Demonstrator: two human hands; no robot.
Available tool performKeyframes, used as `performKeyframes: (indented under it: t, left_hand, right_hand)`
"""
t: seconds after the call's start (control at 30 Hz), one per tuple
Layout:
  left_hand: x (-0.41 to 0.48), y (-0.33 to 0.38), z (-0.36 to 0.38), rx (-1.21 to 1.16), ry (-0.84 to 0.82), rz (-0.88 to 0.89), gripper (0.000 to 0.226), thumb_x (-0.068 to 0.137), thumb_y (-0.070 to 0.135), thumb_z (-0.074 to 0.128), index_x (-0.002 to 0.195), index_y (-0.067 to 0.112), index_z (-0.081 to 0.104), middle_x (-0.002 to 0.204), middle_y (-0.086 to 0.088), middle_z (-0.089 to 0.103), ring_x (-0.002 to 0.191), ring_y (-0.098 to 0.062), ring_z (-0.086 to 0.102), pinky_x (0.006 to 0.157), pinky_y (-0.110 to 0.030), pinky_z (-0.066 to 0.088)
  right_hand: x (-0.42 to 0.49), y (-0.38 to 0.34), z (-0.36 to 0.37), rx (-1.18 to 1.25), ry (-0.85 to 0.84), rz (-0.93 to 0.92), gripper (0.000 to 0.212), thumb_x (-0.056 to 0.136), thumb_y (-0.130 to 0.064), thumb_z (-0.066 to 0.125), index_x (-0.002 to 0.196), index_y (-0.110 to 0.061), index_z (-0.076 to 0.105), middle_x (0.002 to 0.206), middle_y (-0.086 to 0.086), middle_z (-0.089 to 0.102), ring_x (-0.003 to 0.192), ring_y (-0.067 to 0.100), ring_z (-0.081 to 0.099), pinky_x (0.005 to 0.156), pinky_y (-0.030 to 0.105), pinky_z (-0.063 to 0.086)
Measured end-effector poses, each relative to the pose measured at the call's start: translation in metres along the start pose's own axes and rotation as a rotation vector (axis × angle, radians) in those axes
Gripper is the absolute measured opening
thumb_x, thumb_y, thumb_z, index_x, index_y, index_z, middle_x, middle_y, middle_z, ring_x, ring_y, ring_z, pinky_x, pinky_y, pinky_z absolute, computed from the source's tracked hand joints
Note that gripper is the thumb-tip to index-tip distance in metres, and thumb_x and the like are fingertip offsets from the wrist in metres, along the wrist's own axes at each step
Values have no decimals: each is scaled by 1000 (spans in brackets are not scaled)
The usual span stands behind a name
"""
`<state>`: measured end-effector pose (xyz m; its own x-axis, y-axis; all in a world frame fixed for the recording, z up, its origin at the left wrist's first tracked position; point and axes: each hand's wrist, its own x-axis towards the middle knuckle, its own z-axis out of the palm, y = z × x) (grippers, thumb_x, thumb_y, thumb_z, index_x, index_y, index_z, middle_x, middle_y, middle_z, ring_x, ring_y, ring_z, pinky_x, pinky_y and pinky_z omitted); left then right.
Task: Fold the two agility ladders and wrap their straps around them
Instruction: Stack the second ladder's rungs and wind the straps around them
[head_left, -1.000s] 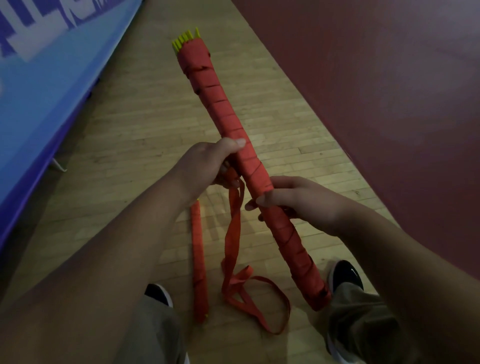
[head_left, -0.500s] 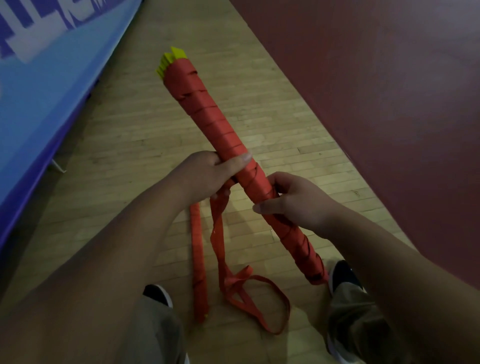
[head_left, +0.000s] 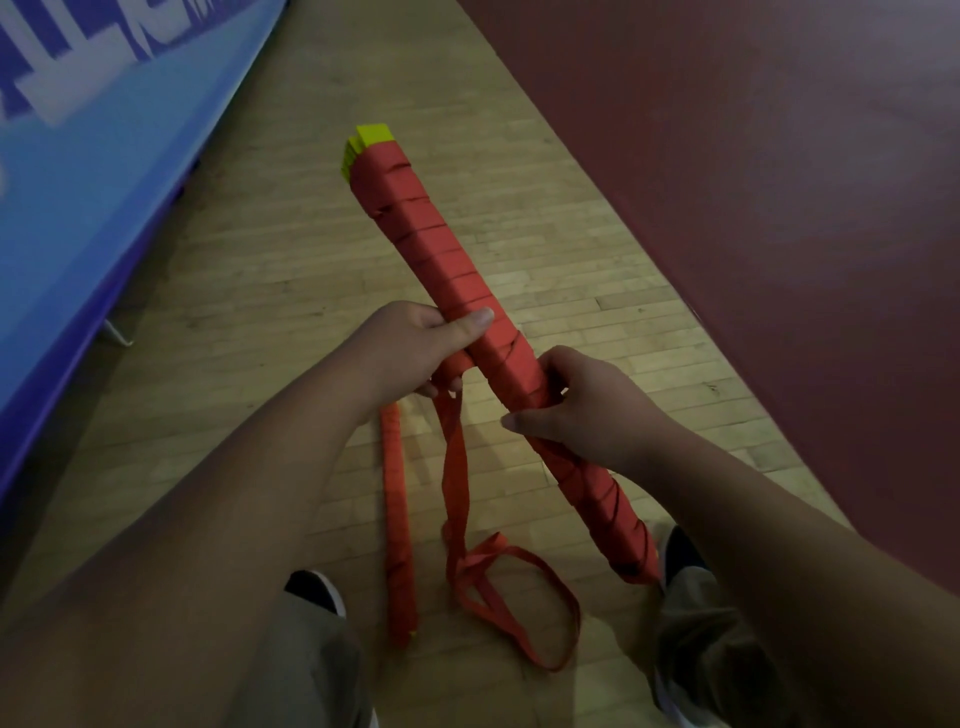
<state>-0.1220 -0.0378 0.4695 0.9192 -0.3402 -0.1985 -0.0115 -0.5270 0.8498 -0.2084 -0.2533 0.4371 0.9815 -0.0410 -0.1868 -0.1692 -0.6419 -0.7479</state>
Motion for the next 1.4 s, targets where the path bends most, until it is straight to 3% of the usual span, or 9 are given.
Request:
performKeyframes:
  t: [0.13, 0.23, 0.37, 0.57, 0.77, 0.9, 1.13, 1.3, 1.4]
  left_hand:
    - [-1, 6, 0, -127, -13, 21, 45, 99, 53, 73, 101, 9, 84, 85, -6, 79, 76, -23, 78, 76, -39, 61]
    - [-2, 8, -3, -196, -37, 40, 44, 102, 44, 71, 106, 2, 82, 88, -13, 75, 76, -27, 76, 78, -42, 61]
    - [-6, 11, -4, -218, -91, 69, 39, 105, 41, 67, 105, 5, 82, 89, -10, 75, 78, -25, 75, 75, -35, 63]
    - [-6, 11, -2, -150, -87, 71, 40, 107, 47, 64, 109, 12, 82, 103, -8, 82, 87, -19, 79, 81, -39, 64]
    - [-5, 6, 2, -32, -85, 30, 38, 105, 59, 62, 103, 27, 82, 95, 6, 83, 89, -17, 82, 77, -37, 62]
    - [-6, 5, 2, 16, -87, -3, 43, 105, 64, 57, 106, 28, 82, 89, 11, 83, 84, -13, 82, 73, -34, 60]
    - [-3, 2, 0, 78, -71, -36, 52, 101, 75, 54, 105, 31, 83, 87, 2, 83, 97, -32, 80, 89, -46, 64]
    - [-3, 2, 5, -32, -55, -50, 52, 100, 72, 61, 101, 26, 85, 88, -2, 83, 87, -20, 80, 76, -37, 60]
    - [-3, 3, 12, -81, -29, -58, 57, 95, 77, 63, 101, 25, 86, 88, -1, 83, 92, -19, 82, 77, -37, 59]
  right_hand:
    - [0, -3, -4, 46, -38, 18, 48, 86, -49, 91, 119, -29, 64, 101, -7, 74, 87, 10, 75, 76, 31, 60]
    - [-3, -5, -13, 262, -125, 60, 36, 92, -51, 85, 118, -30, 71, 102, -2, 82, 89, 14, 81, 85, 39, 67]
    - [-8, -8, -25, 414, -267, 63, 27, 98, -42, 80, 120, -27, 78, 109, 0, 84, 99, 20, 83, 88, 37, 65]
    - [-9, -8, -21, 438, -112, 51, 32, 88, -36, 92, 112, -23, 77, 100, 3, 83, 89, 22, 83, 79, 35, 66]
    - [-7, -2, -14, 312, -9, 49, 35, 81, -44, 96, 105, -28, 75, 96, 0, 81, 84, 20, 81, 82, 44, 68]
    - [-5, -1, -12, 289, 12, 52, 35, 81, -46, 96, 104, -29, 75, 93, -3, 80, 79, 16, 80, 78, 41, 68]
    - [-3, -4, -4, 173, 73, 38, 38, 82, -50, 94, 105, -32, 71, 93, -5, 78, 76, 14, 79, 75, 41, 68]
    - [-5, -6, -1, 137, 96, 34, 40, 82, -48, 95, 107, -32, 68, 93, -6, 77, 71, 10, 78, 71, 39, 67]
    - [-3, -5, -1, 156, 79, 53, 41, 81, -43, 96, 108, -31, 67, 92, -4, 78, 70, 10, 79, 71, 38, 67]
